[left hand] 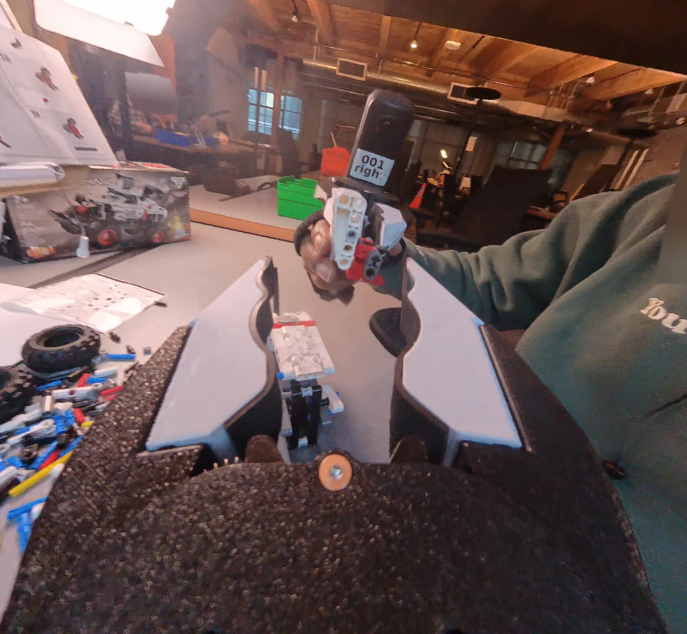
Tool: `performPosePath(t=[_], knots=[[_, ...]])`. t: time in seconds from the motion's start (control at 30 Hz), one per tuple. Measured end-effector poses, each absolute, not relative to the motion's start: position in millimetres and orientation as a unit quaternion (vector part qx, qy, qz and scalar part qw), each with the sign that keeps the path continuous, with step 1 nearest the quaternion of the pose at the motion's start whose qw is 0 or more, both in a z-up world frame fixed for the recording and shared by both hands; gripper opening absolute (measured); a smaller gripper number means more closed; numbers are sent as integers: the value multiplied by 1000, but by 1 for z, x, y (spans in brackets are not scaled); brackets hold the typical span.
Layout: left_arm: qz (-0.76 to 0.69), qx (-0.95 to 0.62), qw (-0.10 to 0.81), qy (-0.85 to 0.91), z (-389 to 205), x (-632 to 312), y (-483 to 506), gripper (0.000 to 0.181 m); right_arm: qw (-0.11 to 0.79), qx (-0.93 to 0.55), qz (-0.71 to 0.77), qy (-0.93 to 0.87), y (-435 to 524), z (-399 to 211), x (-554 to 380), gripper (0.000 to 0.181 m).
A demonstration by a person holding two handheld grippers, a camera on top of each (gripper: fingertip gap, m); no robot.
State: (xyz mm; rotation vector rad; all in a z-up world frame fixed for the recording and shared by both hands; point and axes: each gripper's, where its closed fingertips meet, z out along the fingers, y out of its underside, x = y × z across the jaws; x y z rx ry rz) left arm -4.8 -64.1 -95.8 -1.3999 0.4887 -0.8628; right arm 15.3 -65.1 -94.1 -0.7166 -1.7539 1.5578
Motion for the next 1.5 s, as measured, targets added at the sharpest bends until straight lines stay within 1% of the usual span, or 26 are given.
performPosePath(t=[0.03, 0.1, 0.17, 0.3, 0.33, 0.53, 0.97, 1.5], knots=[[-398, -618, 641, 221, -98, 0, -66, 63, 343, -271, 594, -675, -66, -94, 16, 6], [-408, -630, 615, 242, -106, 13, -68, 48, 350, -263, 587, -681, -71, -96, 15, 6], [-382, -637, 614, 267, -111, 22, -69, 26, 352, -260, 580, -687, -74, -100, 13, 6], [-345, -645, 626, 268, -110, 20, -68, 22, 359, -261, 575, -687, -73, -99, 13, 6], [-345, -645, 627, 266, -109, 20, -68, 19, 364, -260, 572, -688, -73, -97, 13, 6], [-345, -634, 640, 263, -105, 23, -67, 17, 350, -250, 583, -689, -71, -95, 18, 5], [-322, -618, 676, 239, -94, 18, -59, 15, 354, -253, 578, -690, -61, -94, 17, 6], [-339, -608, 687, 207, -90, 14, -53, 14, 335, -279, 580, -688, -52, -98, 16, 6]])
